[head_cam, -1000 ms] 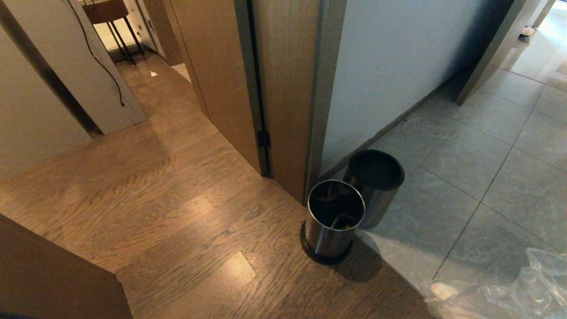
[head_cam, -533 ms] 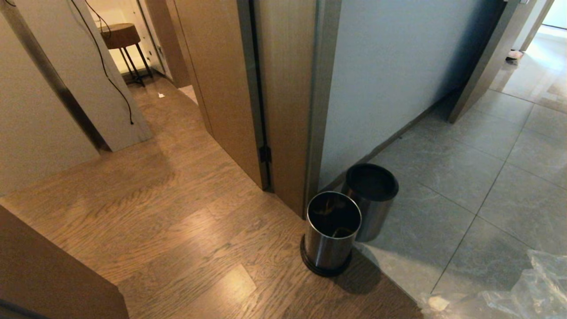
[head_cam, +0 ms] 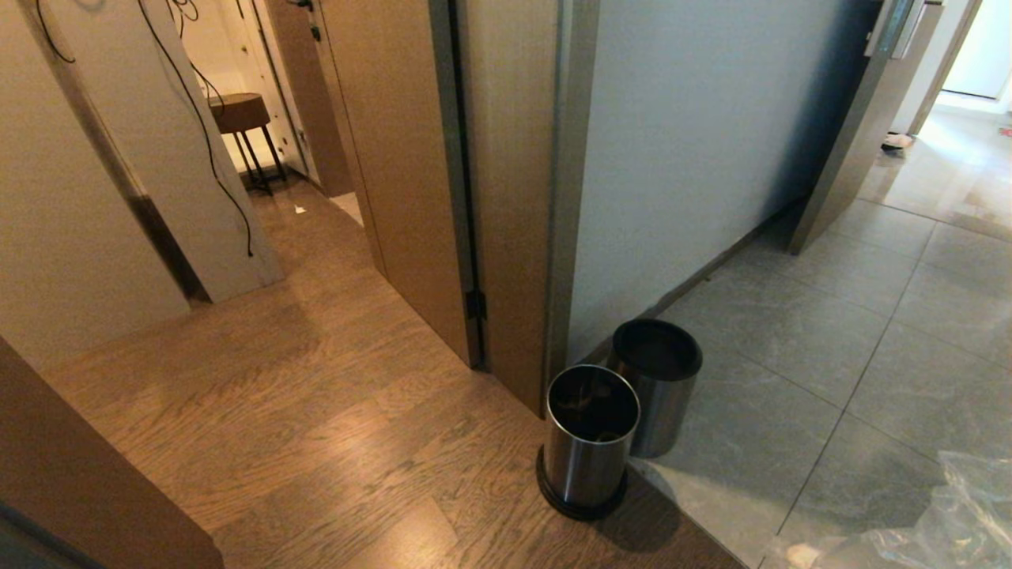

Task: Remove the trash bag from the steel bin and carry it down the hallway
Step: Put the trash bag at the door

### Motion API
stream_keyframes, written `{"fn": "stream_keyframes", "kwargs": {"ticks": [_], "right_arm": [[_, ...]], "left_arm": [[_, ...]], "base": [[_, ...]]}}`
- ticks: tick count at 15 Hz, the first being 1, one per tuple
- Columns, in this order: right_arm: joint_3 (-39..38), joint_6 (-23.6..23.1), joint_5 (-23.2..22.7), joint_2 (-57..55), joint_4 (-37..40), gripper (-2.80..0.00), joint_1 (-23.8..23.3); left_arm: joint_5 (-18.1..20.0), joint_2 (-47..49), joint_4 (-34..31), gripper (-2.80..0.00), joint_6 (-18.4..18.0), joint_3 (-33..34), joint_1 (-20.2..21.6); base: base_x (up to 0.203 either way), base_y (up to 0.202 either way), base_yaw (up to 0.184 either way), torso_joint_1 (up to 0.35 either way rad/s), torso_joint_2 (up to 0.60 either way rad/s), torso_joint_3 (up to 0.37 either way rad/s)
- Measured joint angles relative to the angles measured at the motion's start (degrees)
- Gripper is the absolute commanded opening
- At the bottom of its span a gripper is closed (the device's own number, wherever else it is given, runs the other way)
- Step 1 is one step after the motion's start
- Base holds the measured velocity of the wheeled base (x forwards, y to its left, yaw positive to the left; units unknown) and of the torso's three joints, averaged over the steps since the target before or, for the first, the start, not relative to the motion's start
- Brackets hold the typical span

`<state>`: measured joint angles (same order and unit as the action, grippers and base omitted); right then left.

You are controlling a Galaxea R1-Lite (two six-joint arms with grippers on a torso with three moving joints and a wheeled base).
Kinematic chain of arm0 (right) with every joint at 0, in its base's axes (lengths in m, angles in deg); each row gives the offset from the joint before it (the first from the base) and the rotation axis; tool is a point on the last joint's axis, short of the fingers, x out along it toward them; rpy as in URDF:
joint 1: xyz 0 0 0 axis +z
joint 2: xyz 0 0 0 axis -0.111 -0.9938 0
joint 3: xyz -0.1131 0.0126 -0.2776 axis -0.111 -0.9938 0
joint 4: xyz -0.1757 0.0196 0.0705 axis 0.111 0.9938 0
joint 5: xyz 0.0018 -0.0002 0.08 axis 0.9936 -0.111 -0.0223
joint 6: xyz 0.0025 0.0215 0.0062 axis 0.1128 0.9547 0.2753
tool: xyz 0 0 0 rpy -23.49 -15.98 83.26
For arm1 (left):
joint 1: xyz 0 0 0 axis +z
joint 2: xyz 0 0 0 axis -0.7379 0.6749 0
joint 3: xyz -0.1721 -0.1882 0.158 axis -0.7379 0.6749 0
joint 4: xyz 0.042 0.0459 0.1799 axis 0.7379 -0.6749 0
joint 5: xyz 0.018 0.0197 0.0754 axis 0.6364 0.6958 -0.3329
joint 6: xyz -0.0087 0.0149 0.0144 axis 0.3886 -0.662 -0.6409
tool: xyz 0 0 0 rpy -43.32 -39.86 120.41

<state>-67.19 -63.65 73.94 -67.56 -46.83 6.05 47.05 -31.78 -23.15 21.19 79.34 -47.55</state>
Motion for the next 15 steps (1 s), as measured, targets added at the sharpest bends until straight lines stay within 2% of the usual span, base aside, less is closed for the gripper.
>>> {"fn": "stream_keyframes", "kwargs": {"ticks": [15], "right_arm": [[0.0, 0.01, 0.03, -0.04, 0.15, -2.8, -0.05]], "left_arm": [[0.0, 0.0, -0.02, -2.8, -0.14, 0.0, 0.0]], "base": [[0.0, 0.0, 0.0, 0.0, 0.0, 0.006]]}}
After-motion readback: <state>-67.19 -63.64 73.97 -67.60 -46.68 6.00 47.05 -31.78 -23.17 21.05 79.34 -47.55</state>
